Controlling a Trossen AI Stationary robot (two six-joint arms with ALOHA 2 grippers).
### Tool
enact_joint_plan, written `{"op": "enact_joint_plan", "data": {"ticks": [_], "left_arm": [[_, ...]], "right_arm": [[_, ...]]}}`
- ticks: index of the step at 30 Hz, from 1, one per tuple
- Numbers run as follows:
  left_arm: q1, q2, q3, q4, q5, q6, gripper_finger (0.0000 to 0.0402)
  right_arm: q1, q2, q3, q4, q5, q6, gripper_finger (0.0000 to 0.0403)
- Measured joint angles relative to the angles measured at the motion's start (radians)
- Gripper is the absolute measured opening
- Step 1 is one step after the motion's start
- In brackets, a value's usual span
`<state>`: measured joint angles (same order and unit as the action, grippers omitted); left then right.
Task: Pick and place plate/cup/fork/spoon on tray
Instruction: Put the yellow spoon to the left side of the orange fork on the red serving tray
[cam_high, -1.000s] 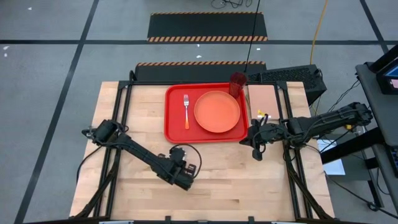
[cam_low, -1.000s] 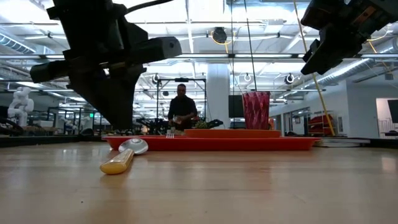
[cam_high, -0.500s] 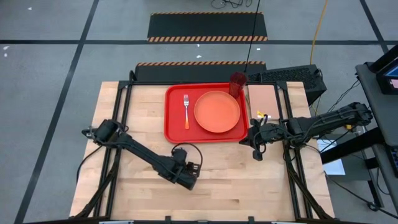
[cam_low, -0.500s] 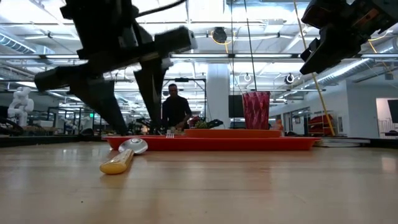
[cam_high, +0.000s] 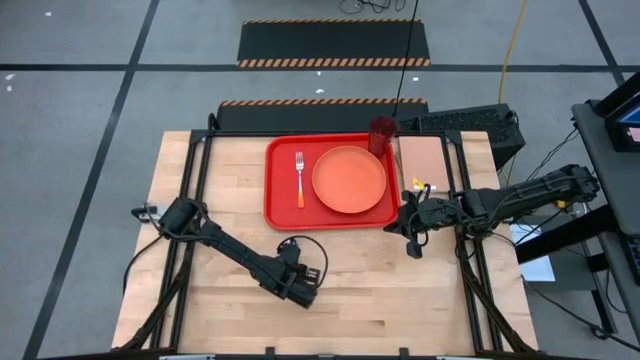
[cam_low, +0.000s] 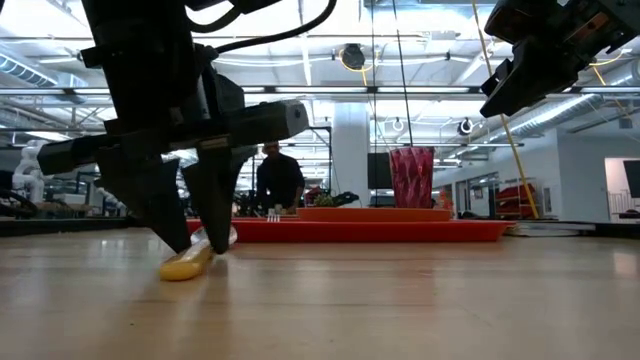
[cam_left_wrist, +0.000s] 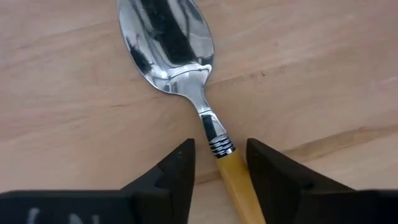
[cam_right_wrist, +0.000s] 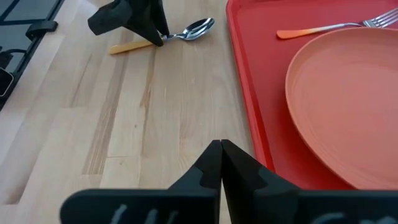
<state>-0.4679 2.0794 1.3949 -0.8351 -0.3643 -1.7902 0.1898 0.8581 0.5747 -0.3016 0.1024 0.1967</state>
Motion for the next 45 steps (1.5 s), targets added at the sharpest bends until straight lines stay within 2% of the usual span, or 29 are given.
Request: {"op": "enact_joint_plan", "data": {"ticks": [6, 12, 20, 41, 45], "left_arm": [[0.0, -0.015, -0.003, -0.006, 0.04, 0.121, 0.0088], [-0.015, -0.017, -0.003, -0.004, 0.051, 0.155, 0.0049], [-0.018, -0.017, -0.002, -0.005, 0.058, 0.192, 0.0061], [-0.018, -0.017, -0.002, -0.005, 0.044, 0.196, 0.0049], [-0.019, -0.016, -0.003, -0.003, 0.018, 0.2, 0.0071]], "right_arm": [[0.0, 0.0, 0.0, -0.001, 0.0, 0.0, 0.0], [0.0, 0.0, 0.0, -0.002, 0.0, 0.006, 0.0], [0.0, 0.0, 0.0, -0.002, 0.0, 0.007, 0.0], [0.0, 0.0, -0.001, -0.026, 0.0, 0.019, 0.0], [0.0, 0.0, -0.001, -0.027, 0.0, 0.019, 0.0]]}}
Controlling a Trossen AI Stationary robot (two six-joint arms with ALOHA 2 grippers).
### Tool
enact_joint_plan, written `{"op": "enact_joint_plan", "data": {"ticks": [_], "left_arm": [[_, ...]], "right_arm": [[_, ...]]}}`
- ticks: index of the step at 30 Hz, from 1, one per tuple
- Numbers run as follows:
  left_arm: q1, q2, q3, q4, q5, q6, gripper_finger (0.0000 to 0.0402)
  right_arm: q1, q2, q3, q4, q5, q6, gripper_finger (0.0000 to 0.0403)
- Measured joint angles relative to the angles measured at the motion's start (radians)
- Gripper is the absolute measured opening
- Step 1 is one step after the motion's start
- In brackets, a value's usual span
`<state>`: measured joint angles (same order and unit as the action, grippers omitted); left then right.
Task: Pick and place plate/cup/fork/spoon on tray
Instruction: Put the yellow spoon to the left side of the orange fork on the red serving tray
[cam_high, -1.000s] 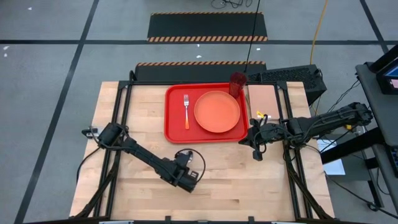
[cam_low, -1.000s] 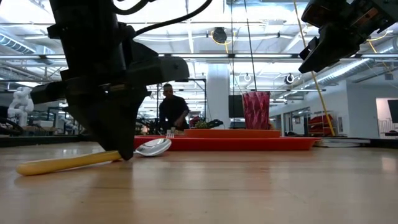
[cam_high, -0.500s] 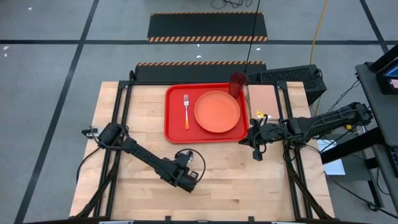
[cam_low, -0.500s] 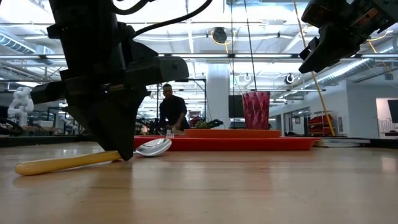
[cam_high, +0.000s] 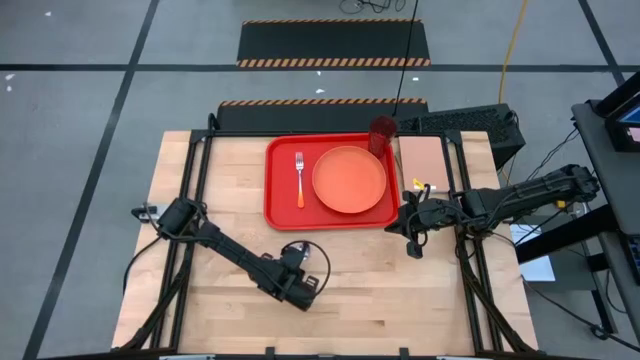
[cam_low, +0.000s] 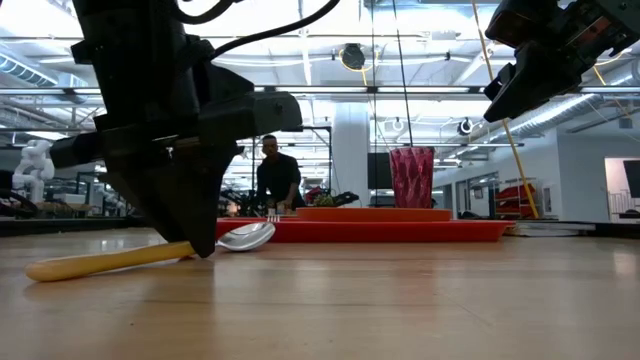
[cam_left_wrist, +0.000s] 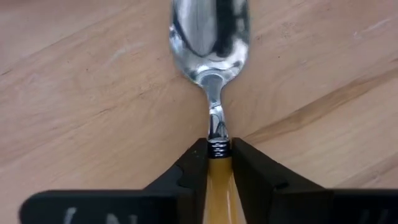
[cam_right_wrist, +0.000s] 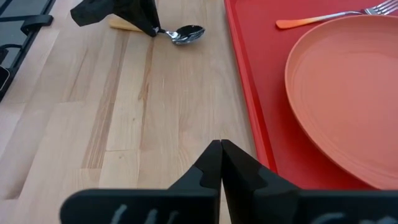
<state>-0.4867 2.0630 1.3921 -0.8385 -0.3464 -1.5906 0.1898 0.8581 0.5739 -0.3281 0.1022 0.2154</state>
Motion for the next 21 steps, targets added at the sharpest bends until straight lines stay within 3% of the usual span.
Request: {"op": "enact_joint_plan", "data": {"ticks": [11, 15, 21], "left_arm": [[0.026, 0.001, 0.0, -0.018, 0.0, -0.027, 0.0175], [0.036, 0.001, 0.027, -0.077, 0.059, -0.034, 0.0171], [0.039, 0.001, 0.096, -0.178, 0.057, -0.034, 0.0145]], "right_arm": [[0.0, 0.0, 0.0, -0.028, -0.002, 0.008, 0.0], [0.0, 0.0, 0.0, -0.028, -0.002, 0.008, 0.0], [0.0, 0.0, 0.0, -0.028, -0.002, 0.008, 0.0]]}}
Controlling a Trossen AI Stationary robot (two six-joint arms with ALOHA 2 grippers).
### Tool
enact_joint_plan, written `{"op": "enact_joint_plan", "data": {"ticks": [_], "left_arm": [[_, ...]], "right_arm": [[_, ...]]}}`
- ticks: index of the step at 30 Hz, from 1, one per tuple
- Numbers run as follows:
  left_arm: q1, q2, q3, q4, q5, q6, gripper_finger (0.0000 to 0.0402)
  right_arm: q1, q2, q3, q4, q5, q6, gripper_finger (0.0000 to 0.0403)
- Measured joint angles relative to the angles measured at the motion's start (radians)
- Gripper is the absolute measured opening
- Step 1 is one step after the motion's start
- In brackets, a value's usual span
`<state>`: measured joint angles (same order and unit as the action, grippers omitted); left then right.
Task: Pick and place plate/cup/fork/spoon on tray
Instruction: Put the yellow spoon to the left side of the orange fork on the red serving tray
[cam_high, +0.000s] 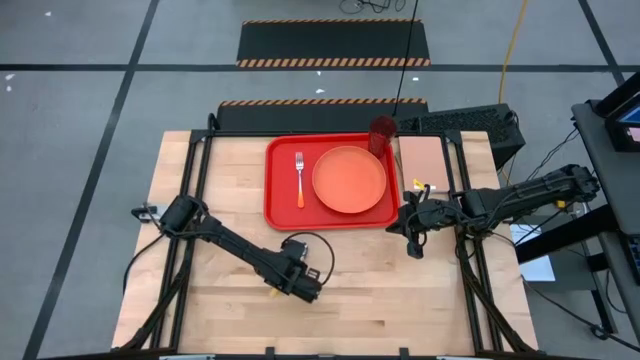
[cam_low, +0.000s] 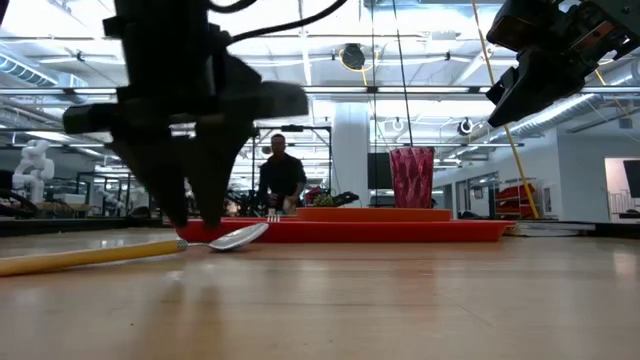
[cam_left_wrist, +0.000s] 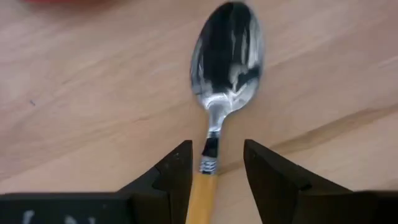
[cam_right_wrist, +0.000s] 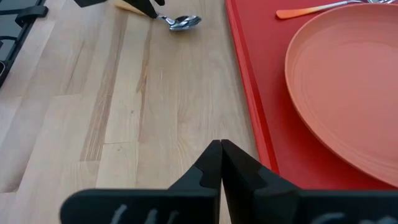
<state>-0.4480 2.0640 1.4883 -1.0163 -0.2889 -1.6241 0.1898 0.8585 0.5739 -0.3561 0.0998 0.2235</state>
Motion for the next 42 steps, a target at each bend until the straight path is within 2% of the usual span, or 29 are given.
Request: {"op": "enact_joint_plan", "data": {"ticks": [11, 20, 30, 42], "left_arm": [[-0.022, 0.0, 0.01, -0.003, -0.041, 0.008, 0.0132], [-0.03, 0.0, 0.01, 0.024, -0.062, 0.104, 0.0133], [-0.041, 0.029, 0.002, 0.015, -0.069, 0.049, 0.0156], [-0.043, 0.07, 0.006, 0.019, -0.052, 0.045, 0.0157]], "right_arm": [[0.002, 0.0, 0.0, -0.001, 0.0, 0.015, 0.0], [0.002, 0.0, 0.0, -0.001, -0.001, 0.019, 0.0], [0.002, 0.0, 0.0, -0.03, -0.001, 0.019, 0.0], [0.002, 0.0, 0.0, -0.034, -0.001, 0.019, 0.0]]}}
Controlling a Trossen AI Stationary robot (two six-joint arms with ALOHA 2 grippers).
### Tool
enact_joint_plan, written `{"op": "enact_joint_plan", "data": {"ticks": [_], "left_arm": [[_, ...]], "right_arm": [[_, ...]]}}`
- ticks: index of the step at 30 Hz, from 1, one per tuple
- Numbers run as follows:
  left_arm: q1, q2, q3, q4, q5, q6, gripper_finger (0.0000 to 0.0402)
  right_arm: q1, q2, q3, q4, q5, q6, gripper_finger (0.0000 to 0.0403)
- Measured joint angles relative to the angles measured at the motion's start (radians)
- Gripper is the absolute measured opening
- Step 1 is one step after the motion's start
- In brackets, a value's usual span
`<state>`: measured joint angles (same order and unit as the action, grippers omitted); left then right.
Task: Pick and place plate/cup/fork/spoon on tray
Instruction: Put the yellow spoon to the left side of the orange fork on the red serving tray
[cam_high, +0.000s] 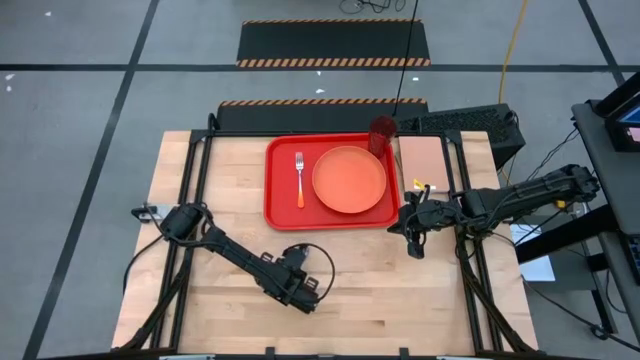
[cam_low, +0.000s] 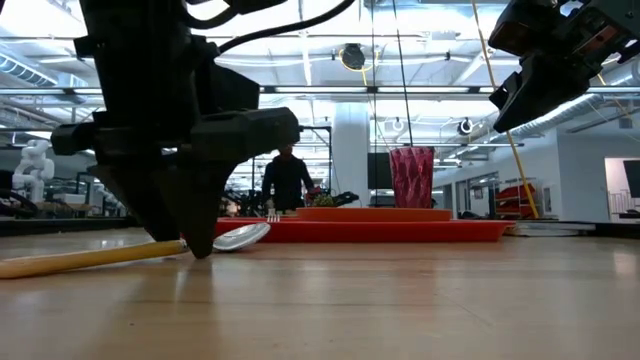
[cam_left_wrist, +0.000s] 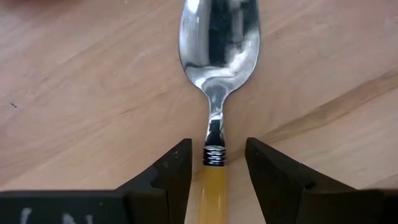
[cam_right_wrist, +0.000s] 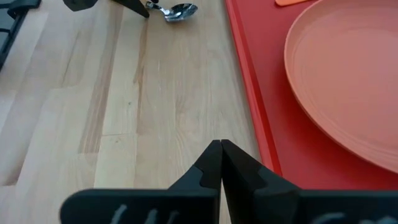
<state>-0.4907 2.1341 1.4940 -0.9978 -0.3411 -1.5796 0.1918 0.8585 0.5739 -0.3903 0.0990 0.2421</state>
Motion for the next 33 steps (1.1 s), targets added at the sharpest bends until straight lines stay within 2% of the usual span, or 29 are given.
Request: {"op": "enact_joint_plan", "data": {"ticks": [7, 16, 33], "left_arm": [[-0.016, 0.002, 0.0, -0.023, -0.001, -0.02, 0.0143], [-0.022, 0.003, -0.001, -0.041, 0.0, -0.02, 0.0039], [-0.015, -0.036, -0.006, -0.06, 0.015, -0.016, 0.0039]], "right_arm": [[0.0, 0.0, 0.0, -0.004, 0.0, 0.0, 0.0], [0.0, 0.0, 0.0, -0.004, 0.0, 0.008, 0.0], [0.0, 0.0, 0.0, -0.004, 0.0, 0.008, 0.0]]}}
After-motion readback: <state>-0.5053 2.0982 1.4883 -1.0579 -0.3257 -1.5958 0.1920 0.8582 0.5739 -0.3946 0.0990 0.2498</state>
